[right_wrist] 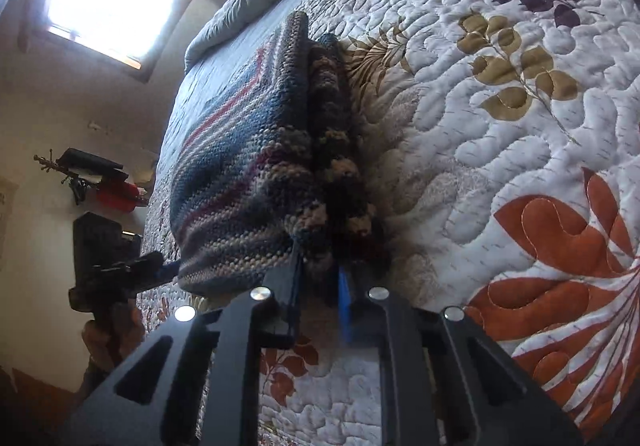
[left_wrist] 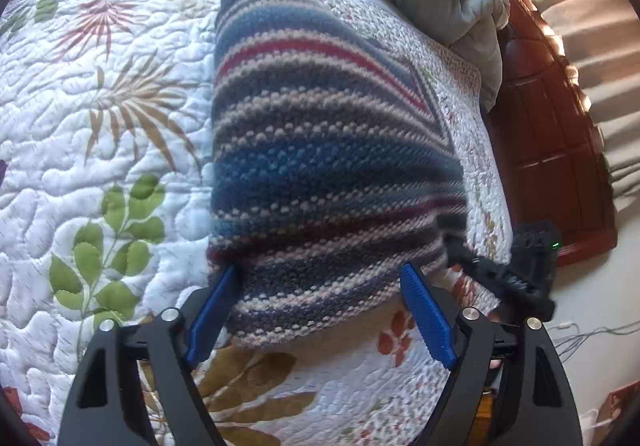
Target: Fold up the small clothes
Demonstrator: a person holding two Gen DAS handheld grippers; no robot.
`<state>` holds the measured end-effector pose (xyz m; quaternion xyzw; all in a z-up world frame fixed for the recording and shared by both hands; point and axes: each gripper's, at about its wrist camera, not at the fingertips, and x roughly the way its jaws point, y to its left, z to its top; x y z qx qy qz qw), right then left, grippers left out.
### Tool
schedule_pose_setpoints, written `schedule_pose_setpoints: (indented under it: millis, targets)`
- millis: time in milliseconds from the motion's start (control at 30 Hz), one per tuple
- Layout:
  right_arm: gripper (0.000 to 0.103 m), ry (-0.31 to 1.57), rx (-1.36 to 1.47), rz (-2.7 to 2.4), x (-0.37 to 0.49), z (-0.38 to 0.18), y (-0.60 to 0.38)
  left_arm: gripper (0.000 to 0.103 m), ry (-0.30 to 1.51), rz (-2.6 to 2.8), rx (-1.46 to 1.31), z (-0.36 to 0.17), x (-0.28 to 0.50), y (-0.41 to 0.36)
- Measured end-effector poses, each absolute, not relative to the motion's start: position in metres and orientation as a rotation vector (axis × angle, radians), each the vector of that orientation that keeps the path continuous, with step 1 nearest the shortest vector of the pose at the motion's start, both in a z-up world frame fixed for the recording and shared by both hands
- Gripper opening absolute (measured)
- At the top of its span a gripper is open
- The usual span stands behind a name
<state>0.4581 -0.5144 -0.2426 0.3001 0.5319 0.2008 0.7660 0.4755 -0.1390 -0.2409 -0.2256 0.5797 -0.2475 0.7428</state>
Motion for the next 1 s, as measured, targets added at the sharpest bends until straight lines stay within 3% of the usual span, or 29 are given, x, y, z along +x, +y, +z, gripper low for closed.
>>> schedule_pose_setpoints:
  millis: [33,100,200,433,700,1000]
  targets:
    - [0.032,1.141,0.651,0.449,0.457,-0.231,-0.517,0.083,1.248,-0.559,-0.498,-0.235,0.472,-0.136]
    - [0.082,1.097,0.633,0.426,0.458,-0.211,-0.526,0.085,1.211,-0.600,-0.531,-0.224,0.467,-0.129]
    - [0.092,1.079,0.683,0.434,0.469,-0.200,-0.542,0.089,1.158,-0.645,-0.556,-0.210,0.463,-0.109]
    - [0.096,1.269,0.996,0.529,0.548,-0.252,-0.546,0.092,1.189,-0.618,-0.799,-0.241,0.503,-0.070]
    - [0.097,1.328,0.948,0.603,0.600,-0.268,-0.515,0.092,1.173,-0.627,-0.964,-0.270,0.550,-0.064]
    - [0.096,1.313,0.896,0.663,0.625,-0.270,-0.488,0.095,1.282,-0.643,-0.866,-0.289,0.583,-0.101]
